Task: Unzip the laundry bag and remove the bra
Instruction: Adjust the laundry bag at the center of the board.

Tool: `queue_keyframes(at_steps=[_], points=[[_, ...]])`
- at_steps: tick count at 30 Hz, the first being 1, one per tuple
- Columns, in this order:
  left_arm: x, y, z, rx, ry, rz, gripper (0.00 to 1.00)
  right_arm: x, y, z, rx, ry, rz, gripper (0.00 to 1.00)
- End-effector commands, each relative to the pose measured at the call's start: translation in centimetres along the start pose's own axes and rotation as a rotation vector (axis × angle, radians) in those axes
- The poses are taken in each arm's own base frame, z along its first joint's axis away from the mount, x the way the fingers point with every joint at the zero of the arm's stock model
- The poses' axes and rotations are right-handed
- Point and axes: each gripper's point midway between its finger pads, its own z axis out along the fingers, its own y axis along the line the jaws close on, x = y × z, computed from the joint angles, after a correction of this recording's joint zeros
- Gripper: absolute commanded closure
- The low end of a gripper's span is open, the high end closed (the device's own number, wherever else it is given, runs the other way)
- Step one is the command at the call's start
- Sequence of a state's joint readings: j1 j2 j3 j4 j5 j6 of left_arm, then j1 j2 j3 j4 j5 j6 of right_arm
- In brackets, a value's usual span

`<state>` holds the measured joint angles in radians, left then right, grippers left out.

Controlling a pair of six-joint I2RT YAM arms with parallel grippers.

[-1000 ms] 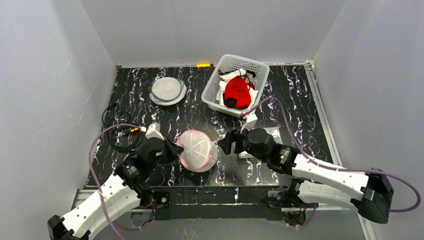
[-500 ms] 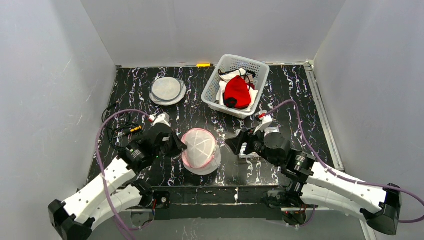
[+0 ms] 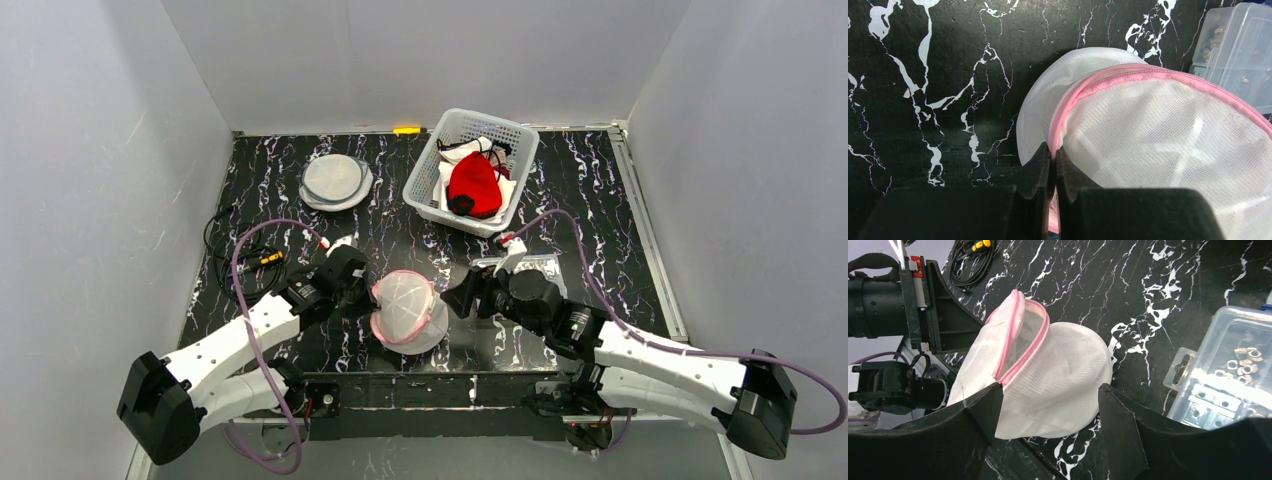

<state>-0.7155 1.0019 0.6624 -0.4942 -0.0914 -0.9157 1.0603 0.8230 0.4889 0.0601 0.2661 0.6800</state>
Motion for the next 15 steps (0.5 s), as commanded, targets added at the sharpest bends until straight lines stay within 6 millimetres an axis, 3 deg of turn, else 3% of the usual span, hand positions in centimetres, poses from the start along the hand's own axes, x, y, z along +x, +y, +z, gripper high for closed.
queue_keyframes(at_steps=[1,9,15], points=[[-0.3,0.3,0.7,-0.015,-0.020,0.006,1.00,-1.0,1.6,1.1,-0.060,-0.045,0.064,0.23],[-0.7,0.2,1.2,-0.033,-0.022,0.031,1.00,-1.7,2.0,2.1,-0.036,-0.035,0.012,0.14],[-0.9,0.2,1.4,-0.046,-0.022,0.041,1.00,-1.3,2.5,3.1,-0.034,0.003,-0.001,0.12]])
